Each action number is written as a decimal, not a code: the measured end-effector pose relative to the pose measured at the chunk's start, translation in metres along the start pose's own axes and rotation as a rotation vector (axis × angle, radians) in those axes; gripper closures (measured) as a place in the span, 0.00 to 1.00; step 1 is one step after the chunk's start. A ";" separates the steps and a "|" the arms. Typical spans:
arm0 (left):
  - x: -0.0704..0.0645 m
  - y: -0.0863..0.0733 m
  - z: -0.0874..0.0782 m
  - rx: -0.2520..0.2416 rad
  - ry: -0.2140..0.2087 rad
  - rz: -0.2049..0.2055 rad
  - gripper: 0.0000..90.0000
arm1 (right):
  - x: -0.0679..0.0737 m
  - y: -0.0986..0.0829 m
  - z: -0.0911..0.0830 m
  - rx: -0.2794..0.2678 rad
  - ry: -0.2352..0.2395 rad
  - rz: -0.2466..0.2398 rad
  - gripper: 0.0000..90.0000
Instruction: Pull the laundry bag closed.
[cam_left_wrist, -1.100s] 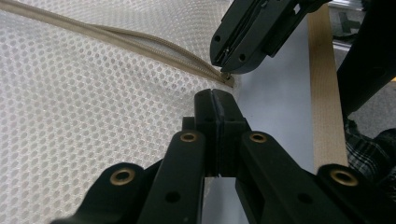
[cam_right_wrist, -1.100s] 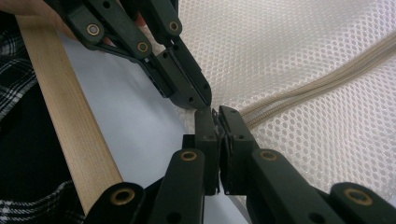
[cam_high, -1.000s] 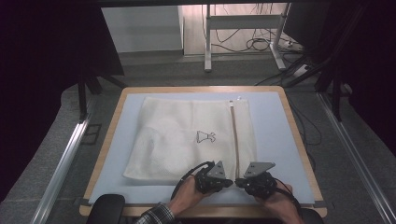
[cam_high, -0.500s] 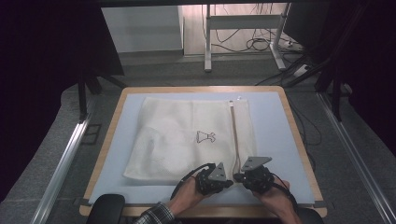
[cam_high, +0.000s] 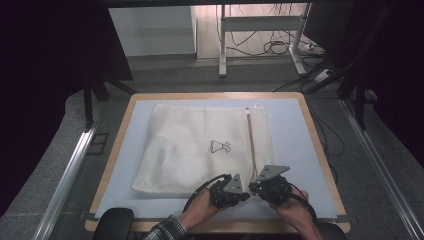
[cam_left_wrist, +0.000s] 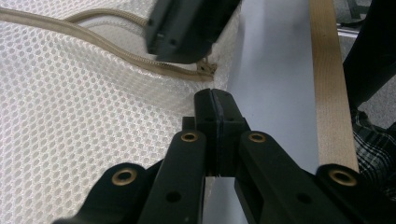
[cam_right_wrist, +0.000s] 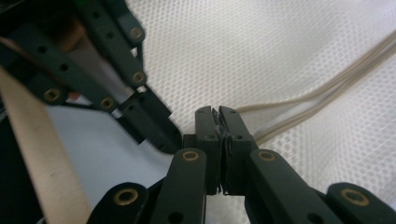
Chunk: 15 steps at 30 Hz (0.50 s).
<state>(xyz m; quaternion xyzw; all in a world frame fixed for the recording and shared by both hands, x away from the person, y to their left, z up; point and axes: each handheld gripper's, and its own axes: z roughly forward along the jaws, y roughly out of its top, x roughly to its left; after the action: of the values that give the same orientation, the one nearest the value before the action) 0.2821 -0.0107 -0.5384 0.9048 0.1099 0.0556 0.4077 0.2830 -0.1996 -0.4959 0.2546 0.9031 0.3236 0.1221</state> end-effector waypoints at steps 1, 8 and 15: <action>-0.001 0.000 0.000 -0.001 -0.003 0.002 1.00 | 0.000 0.001 0.000 0.001 -0.007 -0.002 1.00; 0.000 -0.001 0.000 -0.009 -0.010 -0.013 1.00 | -0.026 -0.007 -0.021 -0.057 -0.033 0.081 1.00; 0.002 -0.001 0.000 -0.014 -0.011 -0.020 1.00 | -0.004 -0.014 -0.012 -0.019 0.054 0.024 0.90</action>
<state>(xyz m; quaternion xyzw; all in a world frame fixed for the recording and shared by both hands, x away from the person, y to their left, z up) 0.2836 -0.0095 -0.5387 0.9012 0.1161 0.0472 0.4149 0.2761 -0.2174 -0.4960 0.2554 0.8999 0.3402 0.0962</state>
